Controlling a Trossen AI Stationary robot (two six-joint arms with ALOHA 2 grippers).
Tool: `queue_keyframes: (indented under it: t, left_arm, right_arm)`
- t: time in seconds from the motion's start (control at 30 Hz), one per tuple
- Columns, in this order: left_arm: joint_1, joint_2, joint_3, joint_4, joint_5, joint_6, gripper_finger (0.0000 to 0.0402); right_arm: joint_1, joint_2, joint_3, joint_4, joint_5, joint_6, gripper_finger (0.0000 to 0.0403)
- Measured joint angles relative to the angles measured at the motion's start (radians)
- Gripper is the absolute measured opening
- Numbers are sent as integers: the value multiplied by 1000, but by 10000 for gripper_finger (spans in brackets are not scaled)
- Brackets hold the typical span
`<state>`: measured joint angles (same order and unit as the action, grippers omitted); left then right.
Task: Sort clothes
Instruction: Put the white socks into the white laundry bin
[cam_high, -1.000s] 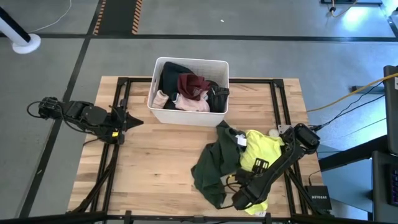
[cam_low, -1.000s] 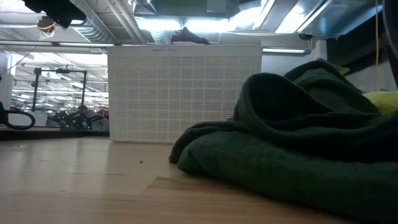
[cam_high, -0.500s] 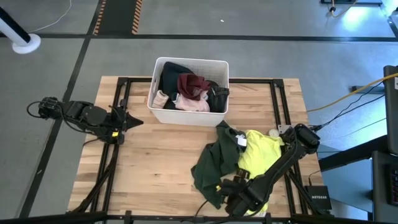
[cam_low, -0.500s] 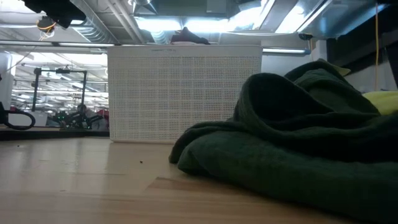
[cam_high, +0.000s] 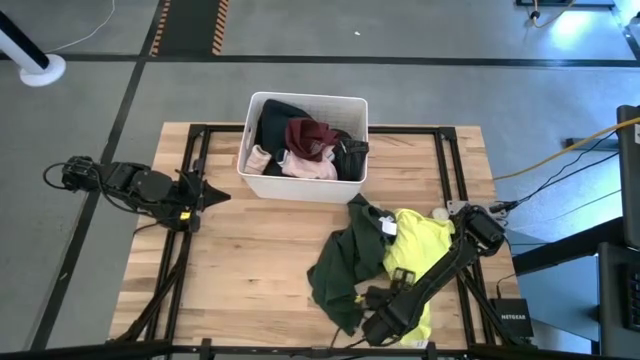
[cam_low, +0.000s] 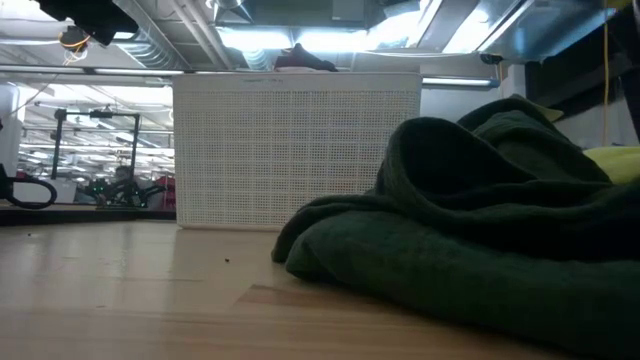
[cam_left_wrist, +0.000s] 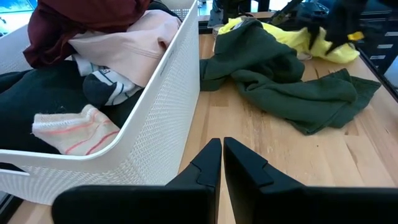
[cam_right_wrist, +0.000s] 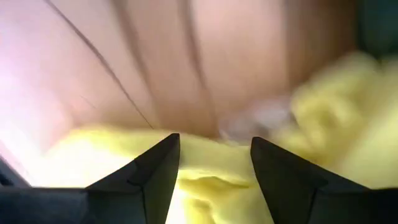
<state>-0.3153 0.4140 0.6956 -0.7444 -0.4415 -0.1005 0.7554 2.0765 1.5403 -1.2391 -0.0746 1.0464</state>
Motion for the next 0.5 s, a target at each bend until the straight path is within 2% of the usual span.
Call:
queue_keyframes:
  t: [0.13,0.2,0.4,0.5]
  left_arm:
    - [0,0,0,0,0,-1,13]
    - [0,0,0,0,0,0,13]
    - [0,0,0,0,0,0,13]
    - [0,0,0,0,0,0,13]
  right_arm:
    - [13,-4,1,-182,-37,74,217]
    - [24,-4,2,-212,-38,90,217]
    - [31,-4,3,-24,-4,70,217]
    - [30,-4,3,43,46,50,217]
